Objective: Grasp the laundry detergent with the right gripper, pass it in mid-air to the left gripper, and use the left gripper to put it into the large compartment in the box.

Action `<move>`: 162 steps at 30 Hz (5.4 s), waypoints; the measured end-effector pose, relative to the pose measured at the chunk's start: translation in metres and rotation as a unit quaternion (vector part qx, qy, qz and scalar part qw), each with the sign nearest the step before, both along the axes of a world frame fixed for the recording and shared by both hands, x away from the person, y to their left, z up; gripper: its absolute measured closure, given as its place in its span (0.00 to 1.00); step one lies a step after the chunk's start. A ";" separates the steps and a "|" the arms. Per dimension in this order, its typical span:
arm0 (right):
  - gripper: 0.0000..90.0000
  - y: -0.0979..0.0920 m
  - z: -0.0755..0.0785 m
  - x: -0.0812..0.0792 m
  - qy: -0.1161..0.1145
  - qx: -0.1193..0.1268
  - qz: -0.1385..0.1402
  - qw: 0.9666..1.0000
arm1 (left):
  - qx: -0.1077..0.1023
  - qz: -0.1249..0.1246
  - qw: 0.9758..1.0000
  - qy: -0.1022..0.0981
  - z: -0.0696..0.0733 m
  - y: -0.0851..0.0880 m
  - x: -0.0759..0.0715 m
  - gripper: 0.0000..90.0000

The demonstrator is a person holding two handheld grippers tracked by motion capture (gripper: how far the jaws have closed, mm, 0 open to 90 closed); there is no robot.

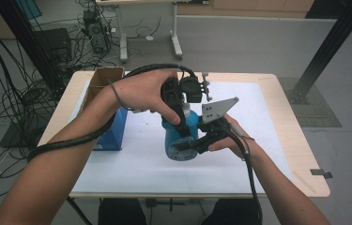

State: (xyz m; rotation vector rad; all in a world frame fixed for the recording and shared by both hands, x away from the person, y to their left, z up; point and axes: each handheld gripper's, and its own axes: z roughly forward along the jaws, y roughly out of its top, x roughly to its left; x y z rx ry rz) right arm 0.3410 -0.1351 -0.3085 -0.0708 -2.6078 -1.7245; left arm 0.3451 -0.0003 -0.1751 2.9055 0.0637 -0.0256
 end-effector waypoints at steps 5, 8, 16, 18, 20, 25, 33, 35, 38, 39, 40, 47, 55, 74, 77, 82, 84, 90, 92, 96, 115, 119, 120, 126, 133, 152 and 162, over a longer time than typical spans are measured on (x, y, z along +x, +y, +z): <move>0.49 0.000 0.000 0.000 0.000 0.000 0.000 1.000 | -0.001 0.001 1.000 0.001 0.000 0.000 0.000 0.42; 0.49 -0.001 0.000 0.000 -0.001 0.001 0.000 1.000 | -0.003 0.001 1.000 -0.002 0.000 -0.001 0.000 0.42; 0.49 -0.001 0.000 0.001 0.001 0.003 -0.004 1.000 | 0.001 -0.002 1.000 -0.003 0.001 -0.002 0.001 0.42; 0.49 -0.001 0.000 0.001 -0.002 0.003 -0.006 1.000 | 0.001 -0.001 1.000 -0.004 0.001 -0.002 0.002 0.42; 0.48 -0.001 -0.001 0.002 -0.002 0.003 -0.007 1.000 | 0.000 -0.001 1.000 -0.004 0.001 -0.002 0.002 0.42; 0.48 0.000 -0.001 0.001 0.007 0.009 -0.006 1.000 | 0.001 0.003 1.000 -0.002 0.002 -0.003 0.002 0.42; 0.34 -0.004 0.000 0.001 0.017 0.028 -0.008 0.999 | 0.005 0.007 1.000 -0.011 0.005 -0.003 0.002 0.42; 0.28 -0.005 0.001 0.001 0.018 0.026 -0.009 0.999 | 0.005 0.008 1.000 -0.010 0.005 -0.002 0.002 0.42; 0.22 -0.007 0.002 0.000 0.019 0.027 -0.015 0.999 | 0.004 0.011 1.000 -0.011 0.005 -0.002 0.002 0.42; 0.20 -0.007 0.001 0.000 0.019 0.022 -0.016 0.999 | 0.005 0.012 1.000 -0.012 0.005 -0.001 0.002 0.42; 0.17 -0.008 0.001 -0.001 0.029 0.024 -0.016 0.999 | 0.004 0.012 1.000 -0.013 0.005 -0.001 0.002 0.42; 0.01 -0.010 0.001 -0.006 0.020 -0.004 -0.043 0.999 | 0.001 0.017 1.000 -0.015 0.006 -0.001 0.003 0.42; 0.01 -0.018 0.009 -0.007 0.016 -0.047 -0.068 0.996 | 0.004 0.033 0.999 -0.011 0.007 0.003 0.008 0.42; 0.03 -0.030 0.025 0.000 0.059 -0.300 -0.091 0.948 | 0.024 0.098 0.995 -0.018 0.000 0.018 0.010 0.42; 0.04 -0.033 0.024 0.005 0.076 -0.344 -0.103 0.930 | 0.028 0.105 0.994 -0.020 0.002 0.020 0.010 0.42; 0.04 -0.042 0.018 0.020 0.124 -0.385 -0.148 0.903 | 0.030 0.120 0.992 -0.025 0.004 0.022 0.007 0.42; 0.04 -0.045 0.017 0.024 0.133 -0.398 -0.171 0.891 | 0.030 0.125 0.991 -0.025 0.006 0.023 0.006 0.42; 0.04 -0.052 0.013 0.031 0.158 -0.417 -0.217 0.868 | 0.035 0.153 0.987 -0.025 0.009 0.024 0.006 0.42; 0.04 -0.052 0.012 0.032 0.160 -0.421 -0.229 0.863 | 0.036 0.163 0.986 -0.025 0.009 0.026 0.007 0.42; 0.04 -0.053 0.011 0.034 0.154 -0.420 -0.249 0.859 | 0.034 0.178 0.983 -0.026 0.012 0.030 0.009 0.42; 0.04 -0.048 0.004 0.035 0.138 -0.429 -0.260 0.854 | 0.017 0.272 0.961 -0.034 0.055 0.048 0.024 0.42; 0.04 -0.045 0.002 0.036 0.136 -0.433 -0.261 0.852 | 0.017 0.292 0.955 -0.043 0.069 0.052 0.029 0.42; 0.04 -0.045 0.002 0.036 0.136 -0.433 -0.263 0.851 | 0.015 0.300 0.953 -0.045 0.073 0.053 0.030 0.42; 0.04 -0.043 0.001 0.038 0.137 -0.435 -0.270 0.848 | 0.009 0.337 0.940 -0.055 0.096 0.065 0.038 0.42; 0.04 -0.043 -0.001 0.039 0.136 -0.439 -0.271 0.846 | 0.003 0.381 0.922 -0.062 0.126 0.082 0.046 0.42; 0.05 -0.038 -0.005 0.040 0.138 -0.433 -0.277 0.847 | -0.017 0.497 0.864 -0.074 0.191 0.145 0.068 0.42; 0.05 -0.037 -0.004 0.039 0.136 -0.429 -0.278 0.848 | -0.013 0.567 0.821 -0.074 0.197 0.173 0.083 0.42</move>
